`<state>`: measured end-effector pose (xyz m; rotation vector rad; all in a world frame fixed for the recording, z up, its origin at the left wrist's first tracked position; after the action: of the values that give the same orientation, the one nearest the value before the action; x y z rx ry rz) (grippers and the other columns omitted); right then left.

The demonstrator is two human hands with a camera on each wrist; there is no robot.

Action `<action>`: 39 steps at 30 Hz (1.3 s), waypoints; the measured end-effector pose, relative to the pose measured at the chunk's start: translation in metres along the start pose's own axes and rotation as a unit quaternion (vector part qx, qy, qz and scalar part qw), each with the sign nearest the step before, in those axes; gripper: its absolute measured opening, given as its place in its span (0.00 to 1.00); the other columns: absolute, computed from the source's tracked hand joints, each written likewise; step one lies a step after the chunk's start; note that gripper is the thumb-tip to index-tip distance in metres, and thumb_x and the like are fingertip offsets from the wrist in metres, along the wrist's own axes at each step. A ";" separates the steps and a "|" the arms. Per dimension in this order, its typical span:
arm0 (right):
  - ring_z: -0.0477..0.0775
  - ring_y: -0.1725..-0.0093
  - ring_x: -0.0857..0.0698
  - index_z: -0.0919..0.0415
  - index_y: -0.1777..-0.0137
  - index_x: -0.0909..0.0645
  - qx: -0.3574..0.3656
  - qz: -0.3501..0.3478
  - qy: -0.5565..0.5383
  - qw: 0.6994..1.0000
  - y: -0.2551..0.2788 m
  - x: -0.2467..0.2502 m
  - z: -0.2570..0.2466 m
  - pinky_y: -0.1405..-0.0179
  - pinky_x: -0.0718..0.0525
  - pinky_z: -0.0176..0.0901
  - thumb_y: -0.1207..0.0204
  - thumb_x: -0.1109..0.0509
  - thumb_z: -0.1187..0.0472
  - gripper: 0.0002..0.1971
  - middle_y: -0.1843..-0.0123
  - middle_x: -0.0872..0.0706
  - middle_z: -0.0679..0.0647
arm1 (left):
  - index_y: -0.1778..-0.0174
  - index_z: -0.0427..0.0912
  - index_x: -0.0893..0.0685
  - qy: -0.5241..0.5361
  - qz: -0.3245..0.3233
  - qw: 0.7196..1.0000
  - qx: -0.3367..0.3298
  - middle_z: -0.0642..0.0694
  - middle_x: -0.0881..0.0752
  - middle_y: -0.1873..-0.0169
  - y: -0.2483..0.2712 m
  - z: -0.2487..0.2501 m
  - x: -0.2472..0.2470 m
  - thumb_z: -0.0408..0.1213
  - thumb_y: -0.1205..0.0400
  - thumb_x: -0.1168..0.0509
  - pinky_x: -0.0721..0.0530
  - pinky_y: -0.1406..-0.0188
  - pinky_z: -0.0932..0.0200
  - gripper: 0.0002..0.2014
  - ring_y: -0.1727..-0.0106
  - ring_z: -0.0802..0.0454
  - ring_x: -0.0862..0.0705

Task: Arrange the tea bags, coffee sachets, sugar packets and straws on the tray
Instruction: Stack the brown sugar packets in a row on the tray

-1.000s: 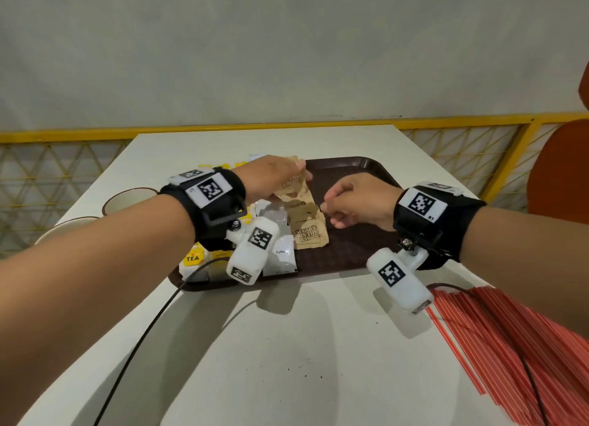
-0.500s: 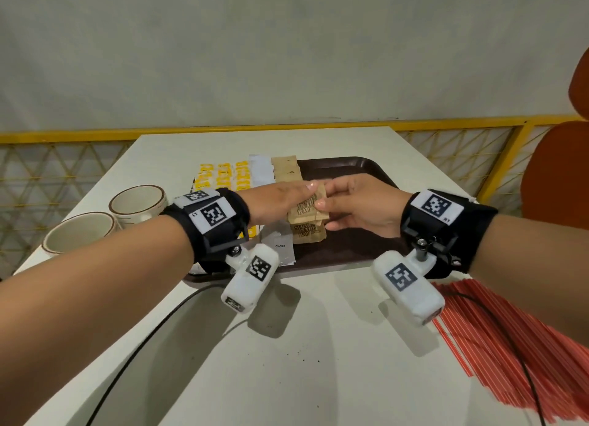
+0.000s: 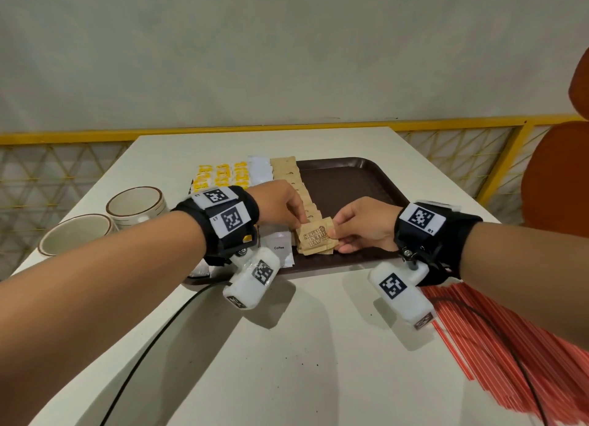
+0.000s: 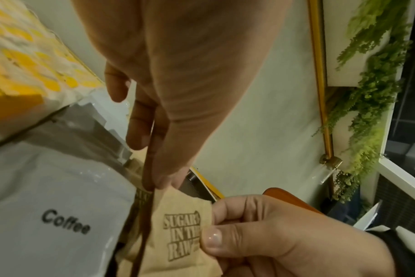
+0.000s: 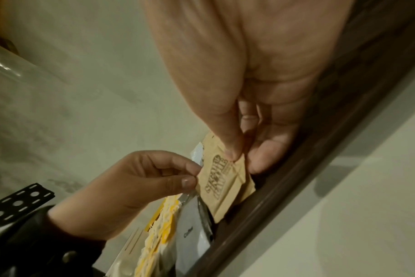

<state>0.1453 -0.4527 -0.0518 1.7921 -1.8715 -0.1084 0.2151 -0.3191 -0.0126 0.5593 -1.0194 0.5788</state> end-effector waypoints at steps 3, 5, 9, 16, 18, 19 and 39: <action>0.46 0.76 0.17 0.67 0.62 0.20 0.002 0.006 -0.004 1.000 -0.002 -0.004 0.000 0.73 0.13 0.35 0.24 0.30 0.75 0.07 0.66 0.17 0.62 | 0.50 0.47 0.10 -0.054 0.003 0.998 0.011 0.56 0.14 0.57 0.000 0.002 0.002 0.37 0.20 0.31 0.23 0.60 0.69 0.06 0.56 0.61 0.20; 0.48 0.74 0.16 0.67 0.61 0.20 0.007 0.016 -0.003 1.000 -0.002 -0.004 -0.001 0.72 0.13 0.35 0.25 0.28 0.75 0.06 0.67 0.17 0.61 | 0.49 0.49 0.10 -0.100 0.013 0.995 0.019 0.57 0.15 0.56 -0.001 0.004 0.002 0.41 0.19 0.32 0.35 0.68 0.72 0.07 0.55 0.62 0.22; 0.49 0.71 0.16 0.65 0.59 0.20 0.006 0.016 0.041 0.999 -0.001 -0.002 -0.003 0.68 0.11 0.39 0.28 0.24 0.73 0.07 0.68 0.16 0.59 | 0.48 0.48 0.10 -0.125 0.010 0.991 0.033 0.54 0.13 0.52 -0.004 0.003 0.000 0.41 0.19 0.32 0.40 0.71 0.70 0.08 0.55 0.60 0.23; 0.50 0.72 0.15 0.64 0.57 0.23 -0.046 -0.047 0.085 0.994 0.007 -0.004 -0.005 0.74 0.15 0.36 0.30 0.23 0.72 0.11 0.66 0.14 0.61 | 0.51 0.47 0.09 -0.124 0.002 0.991 0.042 0.57 0.15 0.60 -0.005 0.001 -0.001 0.43 0.21 0.30 0.37 0.71 0.69 0.07 0.58 0.61 0.22; 0.48 0.74 0.17 0.64 0.59 0.23 -0.042 -0.047 0.101 0.993 0.006 -0.004 -0.006 0.75 0.16 0.34 0.29 0.22 0.68 0.09 0.68 0.14 0.59 | 0.52 0.48 0.09 -0.130 0.004 0.990 0.048 0.57 0.15 0.60 -0.006 0.001 -0.003 0.43 0.22 0.29 0.38 0.72 0.68 0.07 0.58 0.60 0.22; 0.47 0.75 0.18 0.63 0.60 0.23 -0.037 -0.041 0.104 0.993 0.005 -0.005 -0.007 0.75 0.17 0.34 0.29 0.22 0.67 0.10 0.69 0.14 0.58 | 0.53 0.48 0.09 -0.134 0.006 0.990 0.053 0.57 0.15 0.60 -0.006 0.002 -0.003 0.44 0.22 0.29 0.38 0.72 0.67 0.07 0.58 0.60 0.21; 0.53 0.71 0.14 0.62 0.61 0.25 0.035 0.022 0.103 0.994 -0.007 -0.007 -0.007 0.57 0.12 0.45 0.32 0.21 0.74 0.15 0.69 0.14 0.59 | 0.48 0.40 0.12 -0.162 -0.008 0.983 0.092 0.47 0.11 0.48 -0.020 0.004 -0.008 0.45 0.22 0.29 0.22 0.53 0.57 0.13 0.45 0.49 0.14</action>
<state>0.1547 -0.4448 -0.0511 1.7346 -1.7858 0.1548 0.2226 -0.3381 -0.0215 0.8431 -1.2744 0.5833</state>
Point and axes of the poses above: each hand's wrist, its own y-axis away from the middle knuckle, its own x-axis out of the back of the hand, z = x × y, the point moved 6 cm from there along -y, towards the middle knuckle
